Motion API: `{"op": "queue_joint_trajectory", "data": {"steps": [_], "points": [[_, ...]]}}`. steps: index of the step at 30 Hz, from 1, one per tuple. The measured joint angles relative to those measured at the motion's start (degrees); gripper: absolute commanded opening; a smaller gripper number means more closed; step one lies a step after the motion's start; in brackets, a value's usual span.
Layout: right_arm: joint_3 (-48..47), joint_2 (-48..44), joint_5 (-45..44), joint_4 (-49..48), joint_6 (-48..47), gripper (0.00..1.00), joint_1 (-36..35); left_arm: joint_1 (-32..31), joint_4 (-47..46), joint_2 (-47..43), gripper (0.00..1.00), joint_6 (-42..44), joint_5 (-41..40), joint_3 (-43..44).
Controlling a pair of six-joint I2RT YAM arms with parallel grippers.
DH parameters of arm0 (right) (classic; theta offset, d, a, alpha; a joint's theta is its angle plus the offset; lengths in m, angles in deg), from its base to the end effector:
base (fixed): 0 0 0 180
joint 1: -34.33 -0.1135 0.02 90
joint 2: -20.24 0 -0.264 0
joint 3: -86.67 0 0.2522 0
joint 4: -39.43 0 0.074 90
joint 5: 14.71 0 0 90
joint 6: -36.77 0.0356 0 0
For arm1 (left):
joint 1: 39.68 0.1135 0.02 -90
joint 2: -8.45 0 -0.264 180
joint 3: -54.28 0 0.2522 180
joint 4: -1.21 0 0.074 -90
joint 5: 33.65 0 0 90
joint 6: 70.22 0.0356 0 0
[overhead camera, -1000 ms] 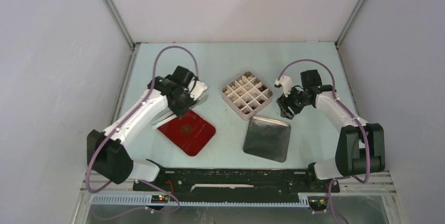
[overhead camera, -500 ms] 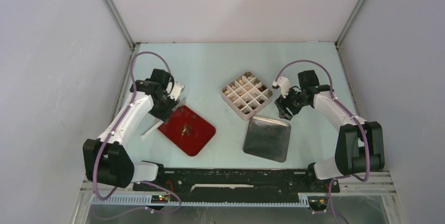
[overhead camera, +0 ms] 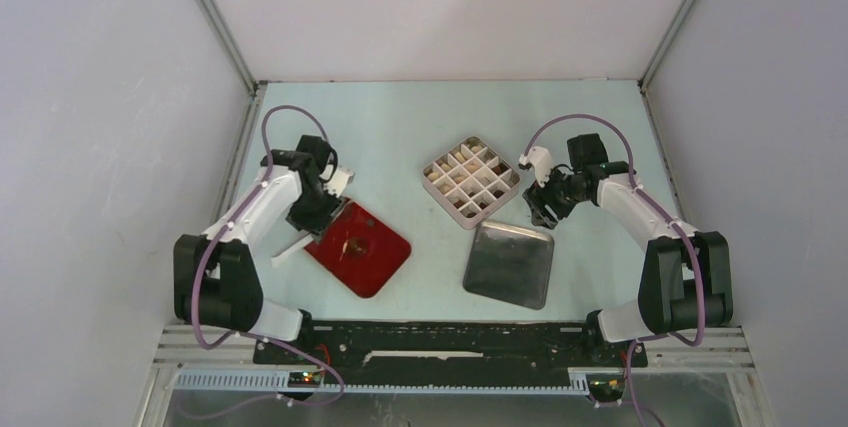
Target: Pack the chocolate
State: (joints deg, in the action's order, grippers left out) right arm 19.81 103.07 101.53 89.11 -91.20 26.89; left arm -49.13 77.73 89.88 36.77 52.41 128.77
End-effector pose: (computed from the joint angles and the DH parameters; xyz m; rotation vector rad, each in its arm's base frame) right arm 0.2689 0.0510 0.2095 -1.1169 2.3329 0.4341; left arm 0.2406 -0.0376 0.2353 0.6872 2.9511 0.1154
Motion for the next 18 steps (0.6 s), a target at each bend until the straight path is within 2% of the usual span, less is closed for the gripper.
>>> {"op": "queue_joint_trajectory", "data": {"steps": [6, 18], "points": [[0.00, 0.00, -0.02, 0.00, -0.02, 0.66, 0.00, 0.11, -0.94, 2.32, 0.38, 0.04, 0.00, 0.00], [0.00, 0.00, -0.02, 0.02, -0.02, 0.66, 0.00, 0.24, -0.11, 2.75, 0.14, 1.64, -0.37, 0.00]]}}
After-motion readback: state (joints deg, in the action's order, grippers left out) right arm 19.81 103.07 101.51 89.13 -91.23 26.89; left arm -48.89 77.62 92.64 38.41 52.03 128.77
